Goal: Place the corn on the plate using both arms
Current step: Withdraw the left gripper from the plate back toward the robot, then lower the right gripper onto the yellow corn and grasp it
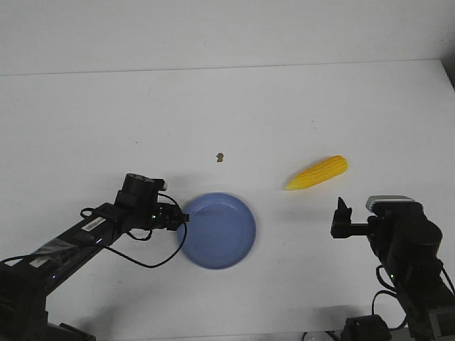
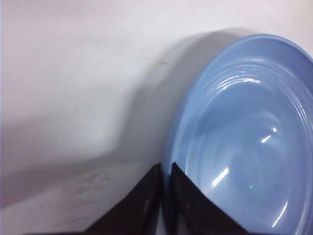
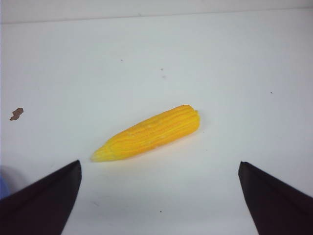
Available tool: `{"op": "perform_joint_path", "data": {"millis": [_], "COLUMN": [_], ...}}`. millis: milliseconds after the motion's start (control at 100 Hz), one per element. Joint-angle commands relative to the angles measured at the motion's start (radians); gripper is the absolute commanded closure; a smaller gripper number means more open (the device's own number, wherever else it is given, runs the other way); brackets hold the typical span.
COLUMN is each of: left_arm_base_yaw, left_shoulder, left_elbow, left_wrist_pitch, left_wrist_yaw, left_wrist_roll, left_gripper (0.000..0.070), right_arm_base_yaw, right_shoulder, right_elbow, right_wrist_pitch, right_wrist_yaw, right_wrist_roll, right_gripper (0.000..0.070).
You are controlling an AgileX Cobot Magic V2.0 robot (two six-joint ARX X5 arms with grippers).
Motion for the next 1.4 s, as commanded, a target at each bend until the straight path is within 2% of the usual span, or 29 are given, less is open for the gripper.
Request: {"op": "perform_joint_path", "data": {"millis": [0,130,340,430,570,680,780,860,960,1040,1180,1390], "left_arm_base_yaw": [-0.005,-0.005,0.005,0.025,0.069,0.108,0.145,0.177,0.212,0.235,0.27,0.277], "left_shoulder": [0.014,0.014,0.006,-0.013,-0.082,-0.161,-0.23,-0.286,-0.365,-0.426,-0.518,-0.568], "left_elbow": [0.008,0.008,0.008,0.008,0.008,0.008,0.008,0.008,0.008,0.008,0.008,0.008], "left_wrist_pitch": [0.003,0.003,0.011,0.021,0.026,0.024,0.003,-0.055,-0.124,-0.13,-0.134,-0.14], "left_wrist_yaw": [0.0,0.001,0.001,0.001,-0.005,-0.045,-0.08,-0.174,-0.404,-0.491,-0.497,-0.497], "left_wrist_roll": [0.003,0.003,0.017,0.021,0.069,0.098,0.129,0.206,0.298,0.325,0.337,0.337], "left_gripper": [0.0552,0.0264,0.0003,0.0,0.0,0.0,0.0,0.0,0.0,0.0,0.0,0.0], "right_arm_base_yaw": [0.0,0.0,0.0,0.0,0.0,0.0,0.0,0.0,0.0,0.0,0.0,0.0], "right_shoulder": [0.002,0.002,0.002,0.002,0.002,0.002,0.003,0.003,0.003,0.005,0.023,0.136], "right_elbow": [0.019,0.019,0.019,0.019,0.019,0.019,0.019,0.019,0.019,0.019,0.019,0.019], "right_wrist_pitch": [0.009,0.009,0.01,0.013,0.017,0.017,0.021,0.026,0.026,0.028,0.031,0.054], "right_wrist_yaw": [0.0,0.0,0.0,0.0,0.0,0.0,-0.001,-0.008,-0.011,-0.011,-0.011,-0.013], "right_wrist_roll": [0.002,0.002,0.002,0.002,0.003,0.011,0.06,0.098,0.121,0.135,0.178,0.296], "right_gripper": [0.0027,0.0027,0.0027,0.0027,0.0027,0.0027,0.0027,0.0027,0.0027,0.0027,0.0027,0.0025]}}
